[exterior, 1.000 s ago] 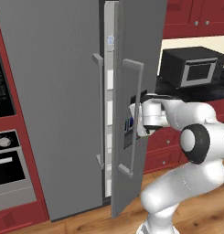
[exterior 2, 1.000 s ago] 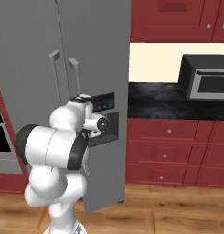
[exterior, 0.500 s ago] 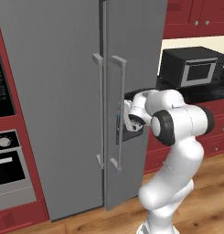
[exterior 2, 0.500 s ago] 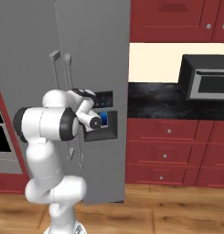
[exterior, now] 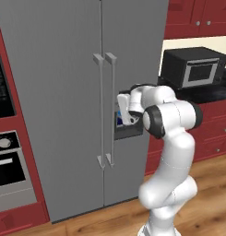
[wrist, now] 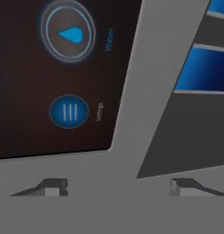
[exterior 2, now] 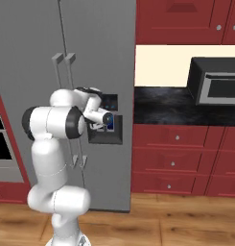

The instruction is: The ice cube tray has been filled with water. Take the tray and place it in the freezer to make ice. Close the freezer door after placing the tray.

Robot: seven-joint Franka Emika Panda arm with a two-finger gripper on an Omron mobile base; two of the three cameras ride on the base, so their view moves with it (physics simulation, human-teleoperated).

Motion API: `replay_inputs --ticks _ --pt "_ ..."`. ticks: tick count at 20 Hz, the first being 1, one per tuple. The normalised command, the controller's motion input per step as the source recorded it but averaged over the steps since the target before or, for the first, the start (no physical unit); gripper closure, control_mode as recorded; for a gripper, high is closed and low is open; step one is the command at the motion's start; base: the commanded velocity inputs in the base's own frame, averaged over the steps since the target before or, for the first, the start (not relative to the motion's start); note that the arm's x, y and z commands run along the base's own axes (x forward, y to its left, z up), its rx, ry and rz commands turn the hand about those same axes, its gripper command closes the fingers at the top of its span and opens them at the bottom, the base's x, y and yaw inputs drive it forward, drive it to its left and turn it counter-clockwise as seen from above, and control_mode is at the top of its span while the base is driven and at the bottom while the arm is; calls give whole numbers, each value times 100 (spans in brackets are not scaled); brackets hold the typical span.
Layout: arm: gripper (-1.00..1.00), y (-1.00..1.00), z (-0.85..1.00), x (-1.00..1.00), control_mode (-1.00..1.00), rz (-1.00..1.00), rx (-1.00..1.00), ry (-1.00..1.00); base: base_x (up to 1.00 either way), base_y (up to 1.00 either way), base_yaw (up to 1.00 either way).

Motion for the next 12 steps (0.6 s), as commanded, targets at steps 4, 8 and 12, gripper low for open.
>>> replay_inputs --ticks 4,8,12 --pt "-100 -9 5 89 -100 6 8 16 0 0 0" --pt "-100 18 0 8 -100 0 -3 3 0 0 0" --pt "-100 18 0 57 -100 -1 -4 2 0 0 0"
